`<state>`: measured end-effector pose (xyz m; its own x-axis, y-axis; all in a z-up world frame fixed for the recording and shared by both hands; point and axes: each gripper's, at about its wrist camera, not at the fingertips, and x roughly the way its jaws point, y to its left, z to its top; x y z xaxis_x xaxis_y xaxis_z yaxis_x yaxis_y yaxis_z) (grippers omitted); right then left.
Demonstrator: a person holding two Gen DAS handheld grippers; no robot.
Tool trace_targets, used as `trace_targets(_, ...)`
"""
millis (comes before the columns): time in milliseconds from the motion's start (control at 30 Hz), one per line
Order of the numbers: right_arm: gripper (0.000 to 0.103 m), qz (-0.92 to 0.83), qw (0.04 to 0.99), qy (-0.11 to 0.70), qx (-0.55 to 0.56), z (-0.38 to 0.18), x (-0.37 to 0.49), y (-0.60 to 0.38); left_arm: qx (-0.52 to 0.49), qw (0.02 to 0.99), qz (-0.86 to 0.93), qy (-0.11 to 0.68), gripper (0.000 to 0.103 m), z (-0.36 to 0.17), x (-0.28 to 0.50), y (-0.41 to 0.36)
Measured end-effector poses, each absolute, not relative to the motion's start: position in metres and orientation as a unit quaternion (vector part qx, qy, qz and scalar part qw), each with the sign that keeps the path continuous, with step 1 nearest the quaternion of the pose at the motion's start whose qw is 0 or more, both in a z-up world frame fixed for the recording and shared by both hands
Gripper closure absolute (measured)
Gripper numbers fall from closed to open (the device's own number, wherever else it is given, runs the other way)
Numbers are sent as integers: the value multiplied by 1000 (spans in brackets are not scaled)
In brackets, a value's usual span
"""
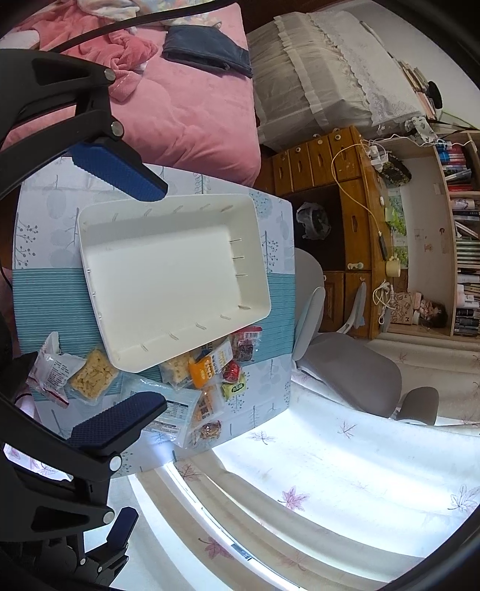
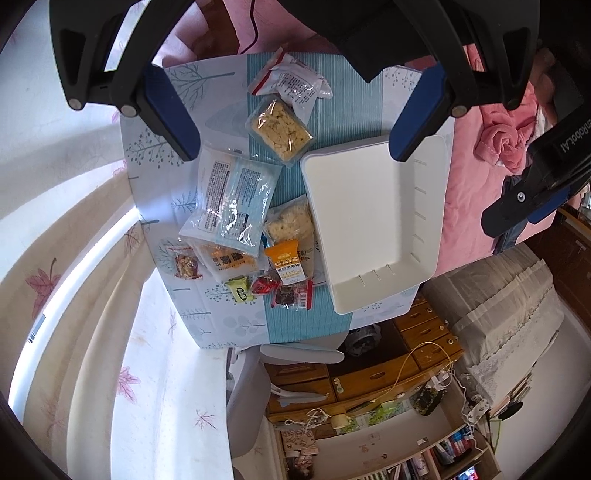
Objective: Organize snacks
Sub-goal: 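Move both tools toward the snacks beside the white tray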
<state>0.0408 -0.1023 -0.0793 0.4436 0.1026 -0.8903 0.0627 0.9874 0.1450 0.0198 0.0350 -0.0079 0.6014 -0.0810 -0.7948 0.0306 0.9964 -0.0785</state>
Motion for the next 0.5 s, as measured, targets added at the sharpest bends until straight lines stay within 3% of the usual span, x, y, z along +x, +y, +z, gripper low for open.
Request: trace_targets(500, 0, -31, 826, 552, 112, -99, 18, -99, -31, 869, -85, 487, 1, -27, 19, 38)
